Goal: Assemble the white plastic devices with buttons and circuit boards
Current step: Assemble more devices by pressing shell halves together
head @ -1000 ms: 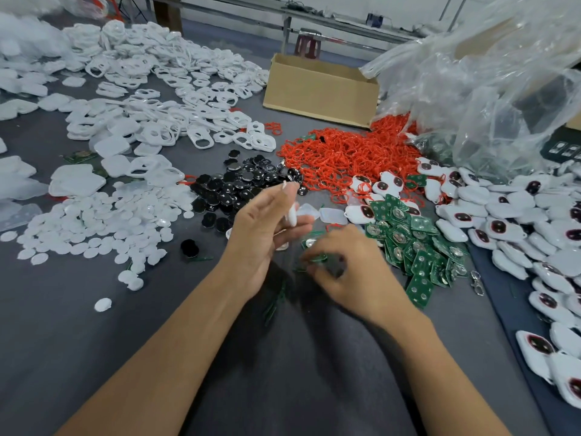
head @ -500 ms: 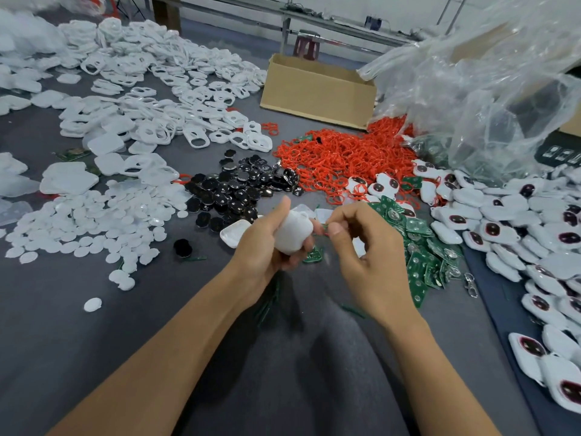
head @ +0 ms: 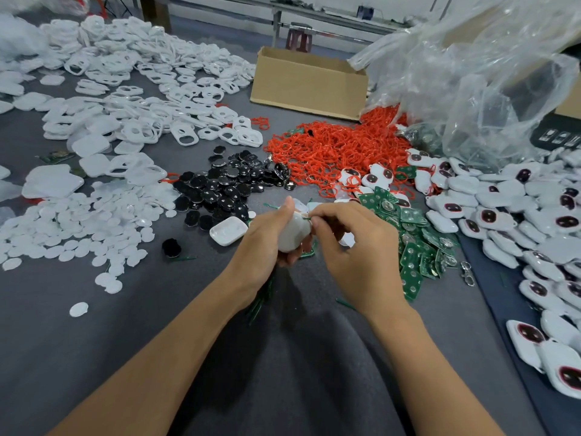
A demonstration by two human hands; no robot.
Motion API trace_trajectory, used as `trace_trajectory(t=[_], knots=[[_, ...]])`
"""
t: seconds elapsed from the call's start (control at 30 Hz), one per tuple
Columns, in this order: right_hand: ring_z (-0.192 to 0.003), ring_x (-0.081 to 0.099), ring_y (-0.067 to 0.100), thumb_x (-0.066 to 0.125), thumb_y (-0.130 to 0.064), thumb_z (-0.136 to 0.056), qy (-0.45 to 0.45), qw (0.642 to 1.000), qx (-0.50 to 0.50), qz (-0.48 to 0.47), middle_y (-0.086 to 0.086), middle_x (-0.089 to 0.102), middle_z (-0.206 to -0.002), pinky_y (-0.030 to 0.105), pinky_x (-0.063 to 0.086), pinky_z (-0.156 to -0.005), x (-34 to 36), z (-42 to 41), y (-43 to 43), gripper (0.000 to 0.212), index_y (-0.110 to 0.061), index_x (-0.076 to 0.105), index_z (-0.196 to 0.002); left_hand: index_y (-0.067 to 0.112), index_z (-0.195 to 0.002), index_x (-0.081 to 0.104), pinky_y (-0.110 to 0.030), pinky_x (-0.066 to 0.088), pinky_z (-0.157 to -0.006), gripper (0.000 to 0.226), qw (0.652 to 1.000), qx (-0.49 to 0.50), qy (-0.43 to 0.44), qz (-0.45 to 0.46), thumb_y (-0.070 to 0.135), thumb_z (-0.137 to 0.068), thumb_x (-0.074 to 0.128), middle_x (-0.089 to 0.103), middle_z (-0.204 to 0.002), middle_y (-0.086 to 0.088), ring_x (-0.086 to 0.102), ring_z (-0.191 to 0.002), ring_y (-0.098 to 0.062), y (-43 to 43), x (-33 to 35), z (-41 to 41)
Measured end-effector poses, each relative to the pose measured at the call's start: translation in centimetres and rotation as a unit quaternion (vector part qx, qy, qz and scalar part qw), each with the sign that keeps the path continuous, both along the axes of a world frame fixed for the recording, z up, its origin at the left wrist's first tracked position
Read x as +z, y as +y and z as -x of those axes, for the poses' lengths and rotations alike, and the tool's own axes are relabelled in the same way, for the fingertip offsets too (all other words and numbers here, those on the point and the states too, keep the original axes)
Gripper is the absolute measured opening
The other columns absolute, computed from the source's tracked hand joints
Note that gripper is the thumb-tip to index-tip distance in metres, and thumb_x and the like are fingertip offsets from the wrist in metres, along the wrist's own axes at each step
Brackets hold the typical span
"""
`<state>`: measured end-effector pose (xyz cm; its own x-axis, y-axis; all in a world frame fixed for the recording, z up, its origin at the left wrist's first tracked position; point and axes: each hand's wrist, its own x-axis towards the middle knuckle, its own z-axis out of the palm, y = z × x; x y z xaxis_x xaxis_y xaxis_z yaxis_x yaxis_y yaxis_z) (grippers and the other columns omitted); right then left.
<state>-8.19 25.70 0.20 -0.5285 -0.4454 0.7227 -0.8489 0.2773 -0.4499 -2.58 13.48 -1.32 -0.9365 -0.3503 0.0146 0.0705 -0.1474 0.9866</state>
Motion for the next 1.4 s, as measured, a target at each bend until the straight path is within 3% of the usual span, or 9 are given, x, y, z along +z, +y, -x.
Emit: trace_trajectory(t=[0.2, 0.37, 0.47, 0.6, 0.73, 0.9, 1.03, 1.27, 1.4], knots=[[-0.069, 0.056, 0.025, 0.063, -0.003, -0.086, 0.006, 0.999, -0.009, -0.05, 0.008, 0.063, -0.079, 0.039, 0.048, -0.063, -0.1, 0.1, 0.1, 0.005, -0.003, 0.068, -0.086, 0.008, -0.065, 0.058, -0.014, 0.033, -0.041, 0.056, 0.999, 0.017, 0.004, 0.033, 0.039, -0.103, 0.031, 0.056, -0.05, 0.004, 0.043, -0.043, -0.007, 0.4, -0.1, 0.1], [-0.065, 0.057, 0.03, 0.062, -0.004, -0.086, 0.007, 0.997, -0.047, -0.066, 0.008, 0.063, -0.075, 0.043, 0.047, -0.057, -0.3, -0.3, -0.2, 0.008, -0.005, 0.067, -0.08, 0.0, -0.064, 0.054, -0.02, 0.031, -0.052, 0.054, 0.97, 0.098, 0.068, 0.211, 0.03, -0.103, 0.033, 0.043, -0.048, 0.009, 0.038, -0.049, -0.006, 1.0, -0.8, 0.0], [-0.065, 0.058, 0.032, 0.06, -0.002, -0.084, 0.012, 0.997, -0.053, -0.062, 0.01, 0.063, -0.073, 0.042, 0.047, -0.056, -0.4, -0.5, -0.6, 0.009, -0.004, 0.066, -0.078, -0.001, -0.063, 0.053, -0.015, 0.029, -0.051, 0.053, 0.961, 0.107, 0.086, 0.24, 0.027, -0.104, 0.033, 0.043, -0.047, 0.012, 0.037, -0.048, -0.003, 0.8, -1.2, -0.2], [-0.063, 0.057, 0.034, 0.057, 0.001, -0.08, 0.005, 0.997, -0.036, -0.069, 0.012, 0.062, -0.071, 0.043, 0.047, -0.054, -0.6, -0.7, -0.8, 0.011, -0.002, 0.066, -0.076, -0.003, -0.056, 0.053, -0.03, 0.033, -0.052, 0.06, 0.972, 0.1, 0.07, 0.201, 0.036, -0.099, 0.037, 0.048, -0.05, -0.011, 0.041, -0.05, -0.012, 0.4, -1.4, -0.2], [-0.06, 0.056, 0.032, 0.055, 0.001, -0.079, -0.004, 0.997, -0.017, -0.077, 0.011, 0.062, -0.068, 0.042, 0.047, -0.053, -0.7, -0.7, -0.8, 0.013, -0.003, 0.066, -0.074, 0.02, -0.042, 0.056, -0.029, 0.034, -0.053, 0.057, 0.981, 0.097, 0.046, 0.162, 0.041, -0.092, 0.038, 0.053, -0.046, -0.003, 0.045, -0.048, -0.013, 0.1, -1.4, -0.2], [-0.062, 0.059, 0.025, 0.057, 0.004, -0.073, -0.034, 0.996, -0.015, -0.077, 0.005, 0.066, -0.067, 0.037, 0.047, -0.057, -0.8, -0.6, -0.6, 0.016, -0.008, 0.068, -0.072, -0.009, -0.057, 0.061, -0.033, 0.035, -0.052, 0.065, 0.982, 0.093, 0.033, 0.163, 0.043, -0.089, 0.038, 0.056, -0.052, -0.022, 0.045, -0.049, -0.018, -0.1, -1.6, -0.1], [-0.062, 0.052, 0.011, 0.059, 0.009, -0.07, -0.044, 0.996, -0.013, -0.071, 0.001, 0.066, -0.066, 0.02, 0.036, -0.057, -0.9, -0.7, -0.6, 0.019, -0.008, 0.067, -0.07, 0.003, -0.051, 0.064, -0.036, 0.037, -0.054, 0.059, 0.983, 0.095, 0.028, 0.155, 0.042, -0.088, 0.039, 0.057, -0.056, -0.028, 0.048, -0.051, -0.023, -0.3, -1.7, -0.1], [-0.059, 0.047, 0.006, 0.06, 0.007, -0.073, -0.057, 0.995, -0.008, -0.077, 0.001, 0.067, -0.067, 0.013, 0.033, -0.057, -0.7, -0.6, -0.4, 0.019, -0.01, 0.069, -0.072, 0.002, -0.049, 0.063, -0.032, 0.037, -0.051, 0.059, 0.989, 0.081, 0.018, 0.118, 0.041, -0.087, 0.038, 0.056, -0.053, -0.027, 0.046, -0.045, -0.021, -0.6, -1.7, 0.0], [-0.06, 0.059, 0.018, 0.063, 0.004, -0.073, -0.08, 0.993, -0.031, -0.076, 0.0, 0.069, -0.067, 0.031, 0.047, -0.058, -0.5, -1.0, -0.5, 0.016, -0.011, 0.068, -0.072, -0.003, -0.052, 0.059, -0.031, 0.034, -0.05, 0.058, 0.99, 0.091, 0.019, 0.108, 0.04, -0.086, 0.04, 0.055, -0.05, -0.02, 0.046, -0.046, -0.021, -0.4, -1.7, 0.2]])
